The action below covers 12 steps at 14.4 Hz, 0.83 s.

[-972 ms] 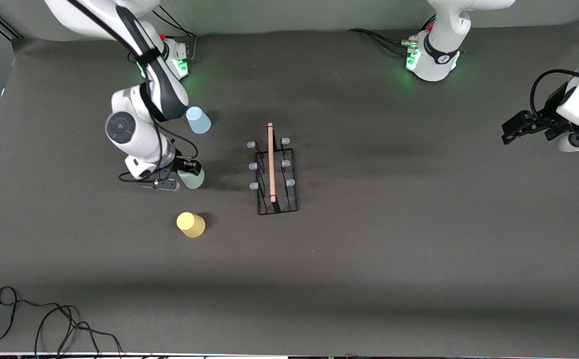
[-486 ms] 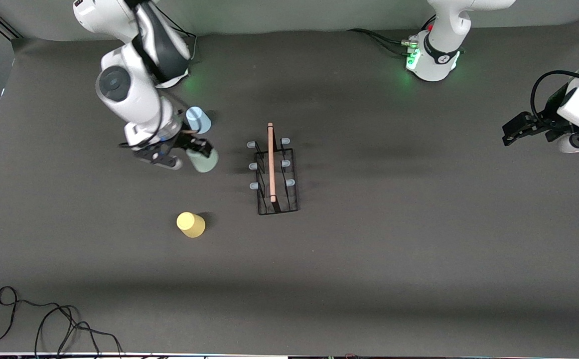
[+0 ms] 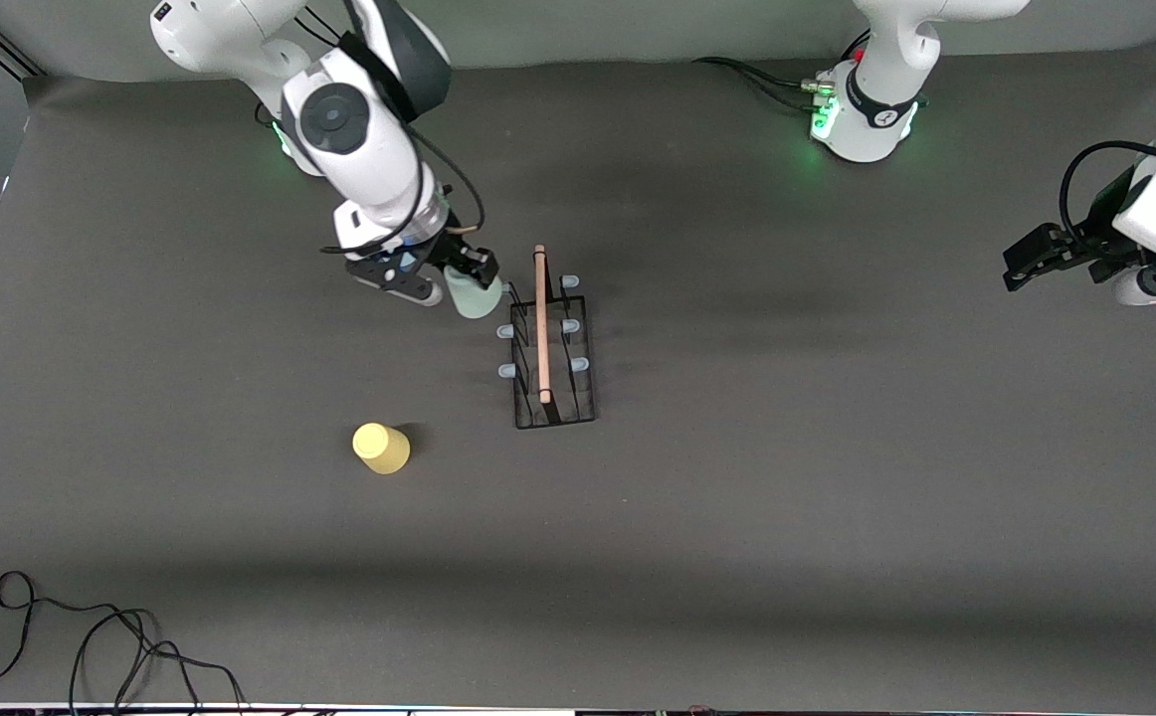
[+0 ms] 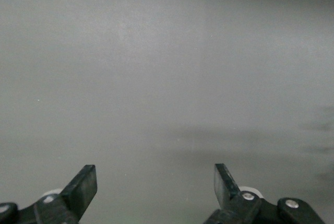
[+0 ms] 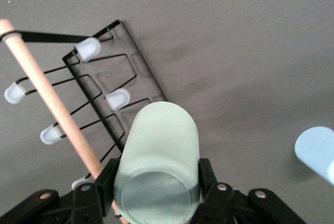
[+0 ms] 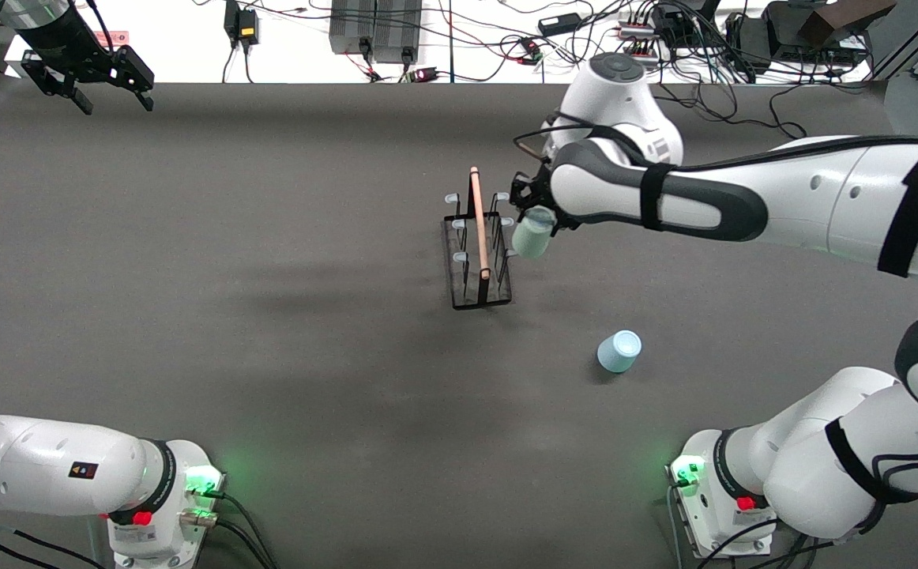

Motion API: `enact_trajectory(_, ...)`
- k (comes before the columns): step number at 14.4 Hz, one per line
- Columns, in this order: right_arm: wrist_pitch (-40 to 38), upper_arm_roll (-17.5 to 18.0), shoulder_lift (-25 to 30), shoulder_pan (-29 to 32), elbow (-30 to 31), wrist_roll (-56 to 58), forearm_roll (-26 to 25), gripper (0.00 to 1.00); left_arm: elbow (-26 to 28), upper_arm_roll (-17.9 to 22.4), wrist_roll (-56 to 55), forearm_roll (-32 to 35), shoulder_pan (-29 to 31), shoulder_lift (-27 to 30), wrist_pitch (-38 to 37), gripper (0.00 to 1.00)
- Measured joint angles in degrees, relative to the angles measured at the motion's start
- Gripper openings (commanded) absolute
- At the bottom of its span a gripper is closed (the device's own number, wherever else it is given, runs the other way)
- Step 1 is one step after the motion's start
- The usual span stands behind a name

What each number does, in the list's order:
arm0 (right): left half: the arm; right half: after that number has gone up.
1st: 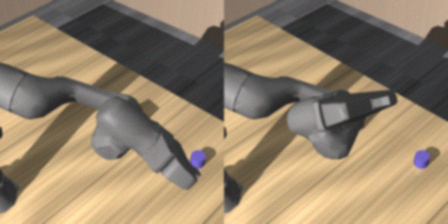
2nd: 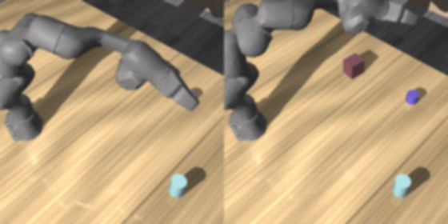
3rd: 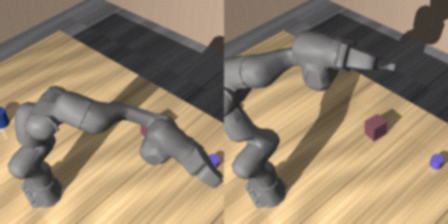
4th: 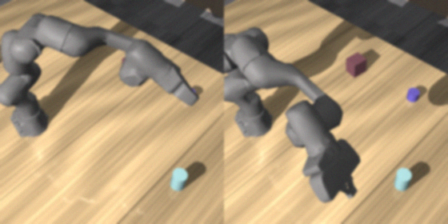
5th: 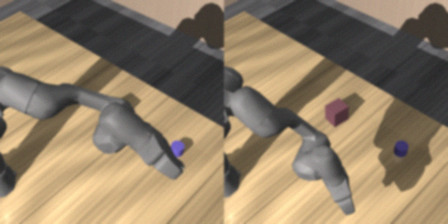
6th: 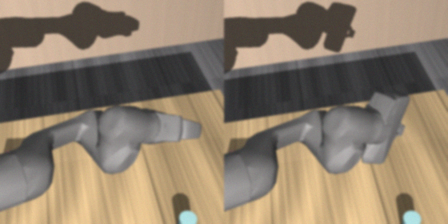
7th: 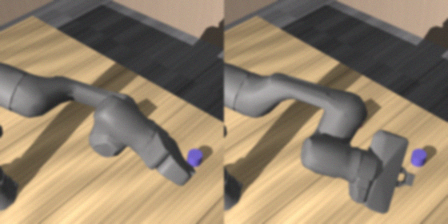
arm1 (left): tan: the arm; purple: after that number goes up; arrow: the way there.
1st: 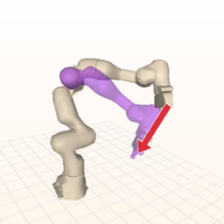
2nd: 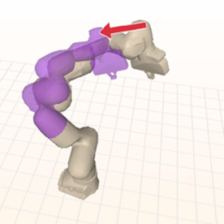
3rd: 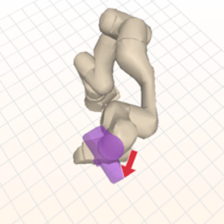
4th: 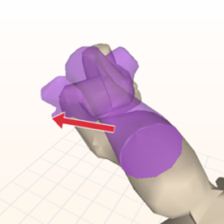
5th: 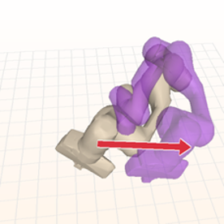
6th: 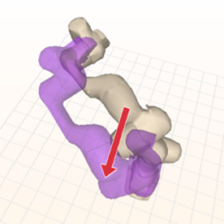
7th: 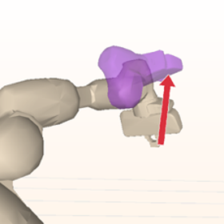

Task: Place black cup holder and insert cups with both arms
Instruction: 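Carry the green cup with the right gripper over a rack peg, then slide the green cup onto the peg and open the right gripper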

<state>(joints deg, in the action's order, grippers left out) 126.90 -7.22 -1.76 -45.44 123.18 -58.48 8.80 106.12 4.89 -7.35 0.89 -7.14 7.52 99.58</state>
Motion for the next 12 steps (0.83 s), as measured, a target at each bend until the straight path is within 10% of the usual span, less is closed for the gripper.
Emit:
enact_trajectory(6,1.26,0.02,-6.69,-3.30,-3.79,-2.78,0.00,0.00,0.00,-0.25,0.00,-0.03,-0.18,-0.33,0.11,1.00)
enact_trajectory(7,1.30,0.02,-7.46,-3.44,-3.98,-2.78,0.00,0.12,-0.03,-0.25,0.00,-0.03,-0.18,-0.36,0.33,1.00)
enact_trajectory(8,1.33,0.02,-8.07,-3.47,-4.05,-2.78,0.00,0.89,-0.05,-0.25,0.00,-0.03,-0.18,-0.40,0.56,1.00)
enact_trajectory(12,1.37,-0.05,-9.14,-3.47,-4.14,-2.82,0.00,1.00,-0.11,-0.25,0.00,-0.08,-0.19,-0.53,1.20,1.00)
